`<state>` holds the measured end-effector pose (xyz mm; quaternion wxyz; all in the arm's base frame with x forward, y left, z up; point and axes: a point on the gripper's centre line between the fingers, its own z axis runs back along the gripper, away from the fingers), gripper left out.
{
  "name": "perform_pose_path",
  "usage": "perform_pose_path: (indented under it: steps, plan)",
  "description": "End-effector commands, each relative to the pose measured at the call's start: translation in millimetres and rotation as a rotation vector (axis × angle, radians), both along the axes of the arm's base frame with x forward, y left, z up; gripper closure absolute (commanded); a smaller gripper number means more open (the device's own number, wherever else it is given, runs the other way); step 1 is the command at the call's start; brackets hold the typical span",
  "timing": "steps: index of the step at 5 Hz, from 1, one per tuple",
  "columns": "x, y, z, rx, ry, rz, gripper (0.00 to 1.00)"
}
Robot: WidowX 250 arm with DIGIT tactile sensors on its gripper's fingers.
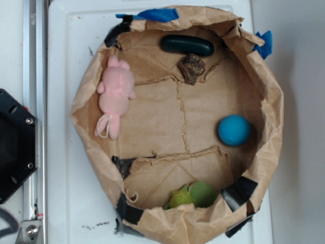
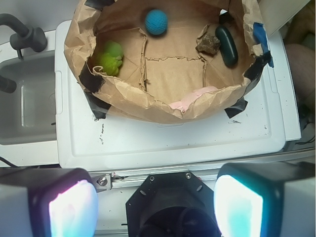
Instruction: Grab the rock.
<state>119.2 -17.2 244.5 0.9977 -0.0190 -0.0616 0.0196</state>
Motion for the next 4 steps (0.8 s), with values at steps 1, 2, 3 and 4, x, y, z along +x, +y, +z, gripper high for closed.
perform_pose_path:
  steps: [1,2,3,4]
  plan:
    - [0.0,0.0,0.0,0.000,0.000,0.000,0.00]
    - [40.0,6.4,-1.0,-0.008,-0.060,0.124,0.00]
    - [65.6,7.8,-0.9,-0.036,-0.113,0.328,0.00]
    - [86.8,11.3,-13.6,-0.056,-0.068,0.532,0.00]
